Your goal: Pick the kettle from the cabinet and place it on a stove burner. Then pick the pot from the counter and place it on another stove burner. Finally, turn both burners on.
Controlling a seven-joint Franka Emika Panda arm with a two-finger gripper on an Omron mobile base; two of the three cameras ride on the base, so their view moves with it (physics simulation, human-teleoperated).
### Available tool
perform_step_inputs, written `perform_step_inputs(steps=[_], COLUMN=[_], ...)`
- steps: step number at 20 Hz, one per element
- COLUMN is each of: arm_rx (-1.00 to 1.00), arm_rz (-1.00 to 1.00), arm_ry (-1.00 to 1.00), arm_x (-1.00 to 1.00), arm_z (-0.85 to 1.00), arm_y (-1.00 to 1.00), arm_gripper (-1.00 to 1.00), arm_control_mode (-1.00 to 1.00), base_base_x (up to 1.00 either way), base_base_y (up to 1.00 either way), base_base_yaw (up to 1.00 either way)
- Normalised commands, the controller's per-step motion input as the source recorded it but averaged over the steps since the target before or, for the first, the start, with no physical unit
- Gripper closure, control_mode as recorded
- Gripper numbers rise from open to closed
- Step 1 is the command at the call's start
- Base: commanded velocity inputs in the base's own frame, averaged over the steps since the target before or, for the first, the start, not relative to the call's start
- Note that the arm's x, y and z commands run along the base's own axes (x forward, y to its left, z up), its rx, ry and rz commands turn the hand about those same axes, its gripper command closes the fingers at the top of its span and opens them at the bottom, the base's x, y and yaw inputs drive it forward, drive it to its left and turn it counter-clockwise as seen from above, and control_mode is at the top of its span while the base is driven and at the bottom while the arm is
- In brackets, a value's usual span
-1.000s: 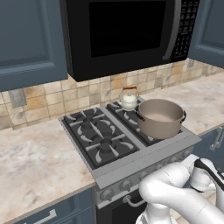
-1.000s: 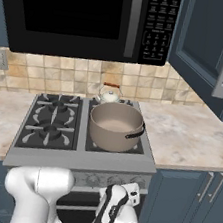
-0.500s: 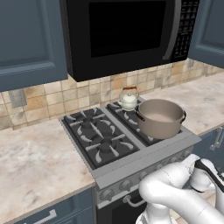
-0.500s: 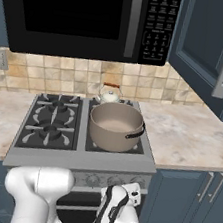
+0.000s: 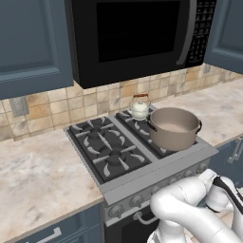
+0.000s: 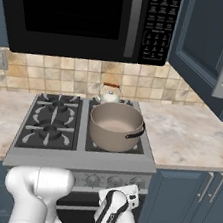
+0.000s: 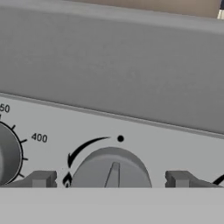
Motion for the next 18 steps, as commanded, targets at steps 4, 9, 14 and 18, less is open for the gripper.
perform_step_inputs(steps=[4, 9, 14, 18], arm_rx=[0.0, 0.0, 0.0, 0.0], arm_rz=[0.0, 0.0, 0.0, 0.0], arm_ry=[0.0, 0.0, 0.0, 0.0], arm_x=[0.0, 0.09, 0.13, 0.08], arm_z=[0.0, 0.0, -0.03, -0.07], arm_y=[0.04, 0.06, 0.08, 0.08], arm_gripper=[-1.0, -1.0, -1.0, -1.0], arm_control_mode=[-1.0, -1.0, -1.0, -1.0], base_base_x=[0.0, 0.0, 0.0, 0.0], base_base_y=[0.0, 0.0, 0.0, 0.0], base_base_yaw=[0.0, 0.0, 0.0, 0.0])
